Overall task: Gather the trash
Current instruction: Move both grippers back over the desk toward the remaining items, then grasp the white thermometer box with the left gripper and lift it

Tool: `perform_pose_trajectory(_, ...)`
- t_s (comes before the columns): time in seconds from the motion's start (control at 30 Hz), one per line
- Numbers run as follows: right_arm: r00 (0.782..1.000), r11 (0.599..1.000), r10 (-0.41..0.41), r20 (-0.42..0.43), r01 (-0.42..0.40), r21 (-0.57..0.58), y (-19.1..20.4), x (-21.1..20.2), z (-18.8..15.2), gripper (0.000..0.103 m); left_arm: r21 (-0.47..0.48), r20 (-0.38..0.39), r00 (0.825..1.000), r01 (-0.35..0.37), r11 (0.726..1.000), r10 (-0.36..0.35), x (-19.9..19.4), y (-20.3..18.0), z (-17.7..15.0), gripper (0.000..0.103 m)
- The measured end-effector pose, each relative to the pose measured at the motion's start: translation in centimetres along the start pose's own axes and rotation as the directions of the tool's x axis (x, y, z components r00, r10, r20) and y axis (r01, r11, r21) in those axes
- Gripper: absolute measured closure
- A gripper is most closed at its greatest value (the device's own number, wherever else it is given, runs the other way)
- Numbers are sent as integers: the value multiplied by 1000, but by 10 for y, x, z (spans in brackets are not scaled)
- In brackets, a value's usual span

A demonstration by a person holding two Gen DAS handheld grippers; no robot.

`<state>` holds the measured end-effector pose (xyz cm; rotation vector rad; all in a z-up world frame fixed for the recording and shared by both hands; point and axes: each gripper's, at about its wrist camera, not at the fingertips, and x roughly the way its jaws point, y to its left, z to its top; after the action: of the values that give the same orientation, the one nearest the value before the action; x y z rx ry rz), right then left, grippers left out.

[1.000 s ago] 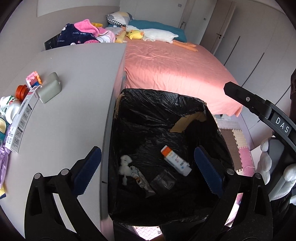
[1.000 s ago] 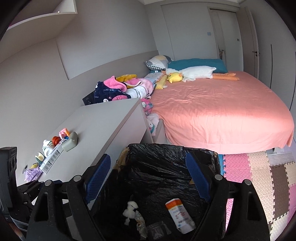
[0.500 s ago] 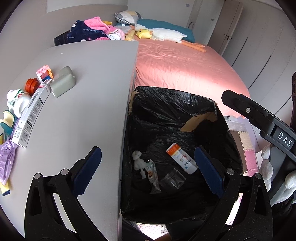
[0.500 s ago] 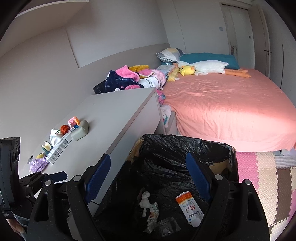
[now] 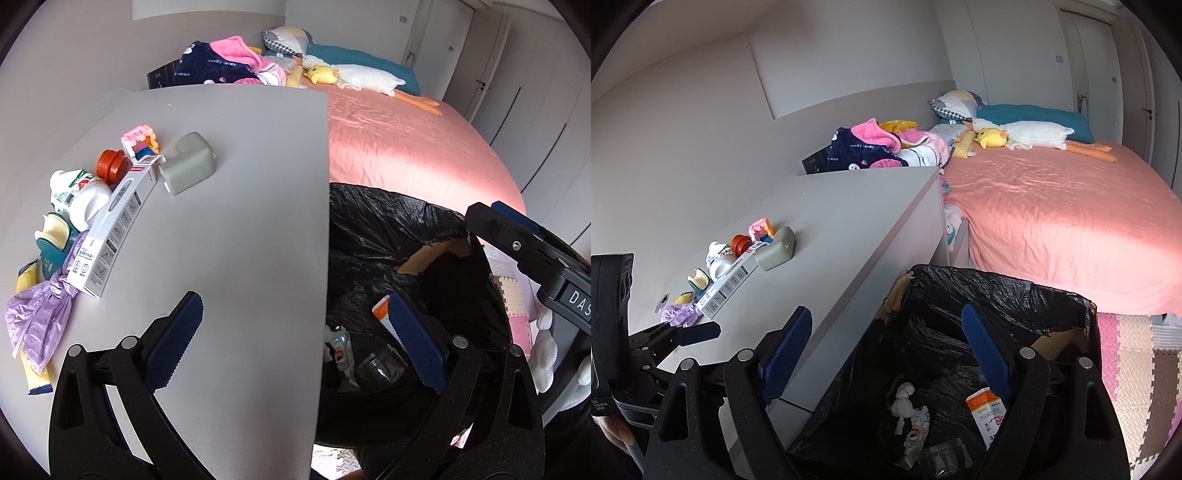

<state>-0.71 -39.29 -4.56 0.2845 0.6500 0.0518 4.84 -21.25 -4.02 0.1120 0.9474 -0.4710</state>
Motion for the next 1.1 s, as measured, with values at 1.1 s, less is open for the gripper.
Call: perform_pose_trajectory(1.1,993,993,109,-48,-111,-41,43,76,25,19,-19,41,979,-200,980,200,26,110,46,19)
